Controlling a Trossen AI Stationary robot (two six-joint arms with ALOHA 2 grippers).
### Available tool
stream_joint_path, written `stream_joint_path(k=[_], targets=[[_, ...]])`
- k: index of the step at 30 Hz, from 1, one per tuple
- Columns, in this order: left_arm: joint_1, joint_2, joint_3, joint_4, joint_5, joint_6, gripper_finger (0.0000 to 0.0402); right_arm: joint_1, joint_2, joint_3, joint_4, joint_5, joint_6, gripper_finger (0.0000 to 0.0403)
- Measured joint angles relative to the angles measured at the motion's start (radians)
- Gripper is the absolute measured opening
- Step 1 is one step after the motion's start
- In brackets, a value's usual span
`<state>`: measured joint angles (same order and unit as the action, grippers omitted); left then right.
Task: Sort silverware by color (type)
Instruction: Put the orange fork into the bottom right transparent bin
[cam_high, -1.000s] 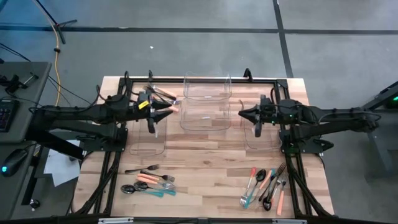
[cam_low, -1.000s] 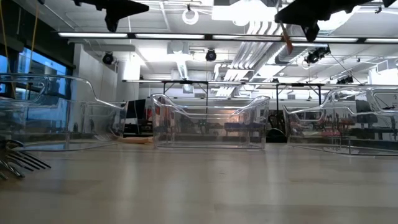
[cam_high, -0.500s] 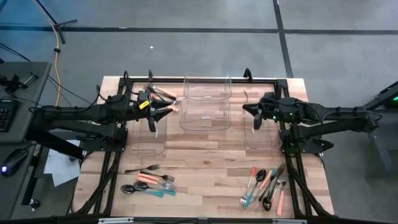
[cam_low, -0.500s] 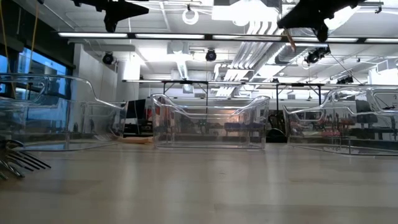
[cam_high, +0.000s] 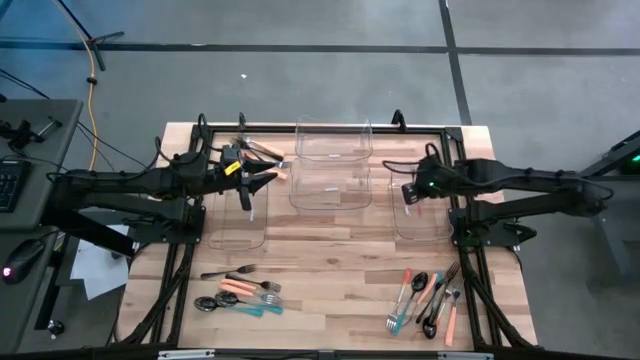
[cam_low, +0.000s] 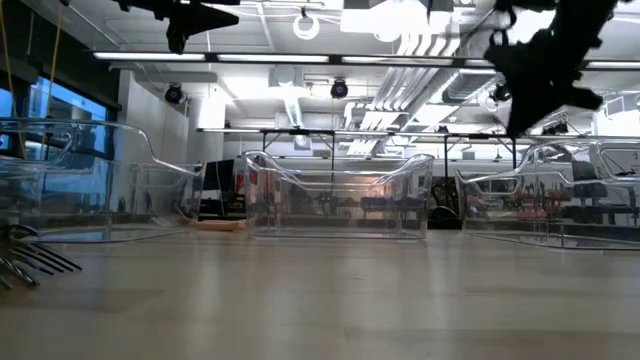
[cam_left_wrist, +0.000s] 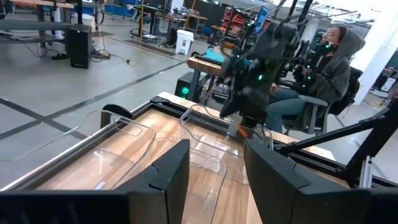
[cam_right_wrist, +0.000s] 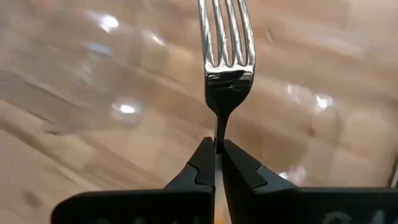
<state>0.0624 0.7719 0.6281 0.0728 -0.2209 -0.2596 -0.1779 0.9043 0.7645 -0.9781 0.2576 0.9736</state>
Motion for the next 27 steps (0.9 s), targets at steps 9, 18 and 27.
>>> stream_joint_path(k=[9, 18, 27], targets=[[0.0, 0.0, 0.0, 0.0, 0.0, 0.001, 0.014, -0.081, 0.068, -0.161, 0.053, -0.087, 0.134, 0.0], [0.001, 0.0, 0.0, 0.0, -0.001, 0.034, 0.014, -0.126, 0.158, -0.245, 0.193, -0.163, 0.148, 0.0], [0.001, 0.0, 0.0, 0.0, -0.003, 0.029, 0.014, -0.131, 0.224, -0.245, 0.199, -0.165, 0.145, 0.0]])
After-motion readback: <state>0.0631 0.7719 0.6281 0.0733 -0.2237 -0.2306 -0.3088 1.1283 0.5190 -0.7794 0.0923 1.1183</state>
